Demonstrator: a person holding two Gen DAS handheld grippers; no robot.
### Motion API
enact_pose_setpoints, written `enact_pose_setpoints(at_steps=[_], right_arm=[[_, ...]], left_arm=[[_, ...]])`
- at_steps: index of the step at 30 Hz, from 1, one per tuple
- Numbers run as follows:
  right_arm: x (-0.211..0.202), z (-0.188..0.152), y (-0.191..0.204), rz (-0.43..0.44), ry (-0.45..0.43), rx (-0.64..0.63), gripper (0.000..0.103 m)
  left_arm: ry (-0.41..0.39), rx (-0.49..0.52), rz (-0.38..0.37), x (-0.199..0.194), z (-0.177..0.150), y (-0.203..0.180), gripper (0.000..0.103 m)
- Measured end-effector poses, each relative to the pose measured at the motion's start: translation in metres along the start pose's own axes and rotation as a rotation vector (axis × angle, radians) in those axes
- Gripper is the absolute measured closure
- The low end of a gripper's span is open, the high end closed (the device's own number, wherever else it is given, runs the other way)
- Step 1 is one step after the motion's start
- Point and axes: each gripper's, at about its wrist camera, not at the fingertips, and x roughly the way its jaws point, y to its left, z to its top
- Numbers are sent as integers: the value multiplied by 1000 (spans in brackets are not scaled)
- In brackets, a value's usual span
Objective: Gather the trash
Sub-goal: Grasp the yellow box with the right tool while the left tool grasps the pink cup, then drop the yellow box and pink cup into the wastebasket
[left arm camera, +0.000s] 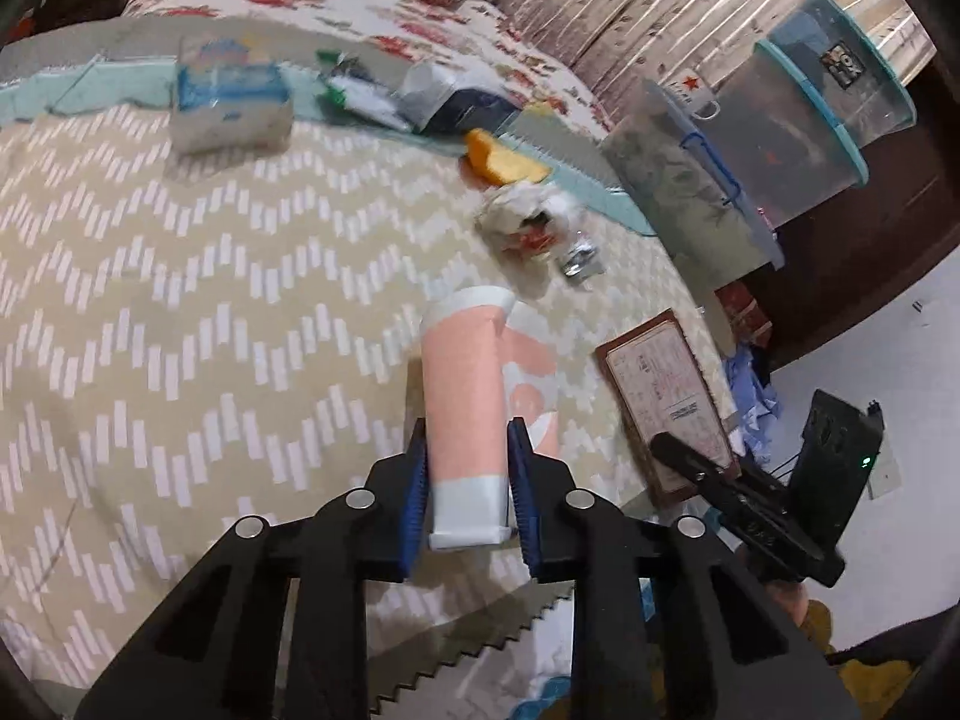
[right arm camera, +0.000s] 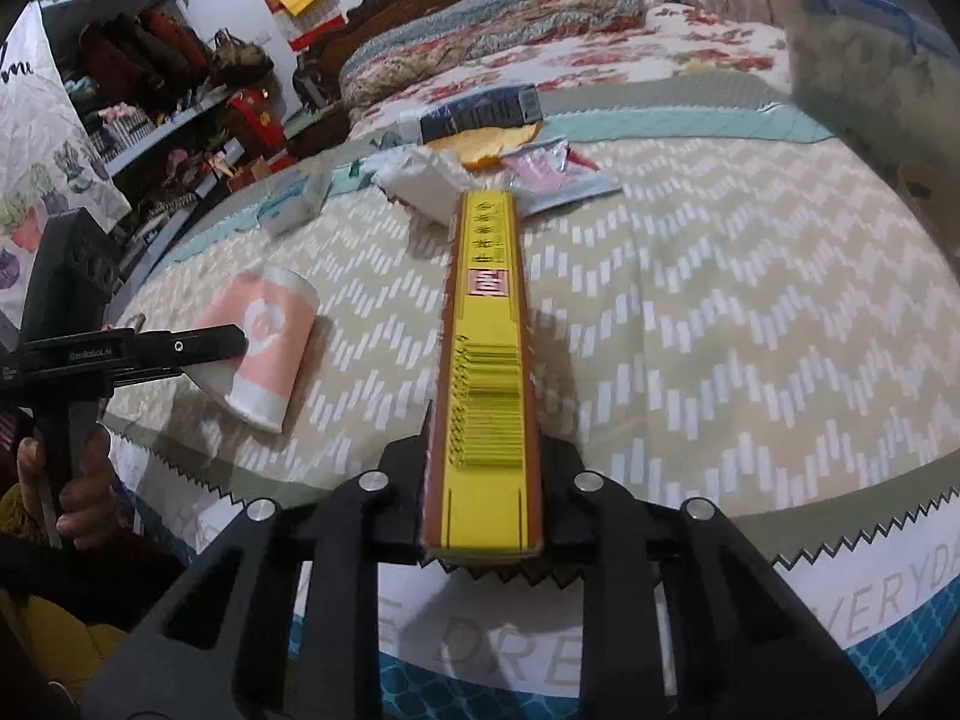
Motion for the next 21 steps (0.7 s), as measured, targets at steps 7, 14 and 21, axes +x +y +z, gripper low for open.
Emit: enact_pose_setpoints(at_steps=[7, 14, 21], right_arm=[[-28, 6, -13, -56, -120, 20, 77], [-34, -1, -55, -98, -120, 107, 77], [-72, 3, -118, -177, -215, 226, 77]], left_arm=[[-24, 50, -86, -5, 18, -32, 81], [47, 204, -120, 45, 40, -97, 80], [136, 345, -184, 119, 82, -184, 80]])
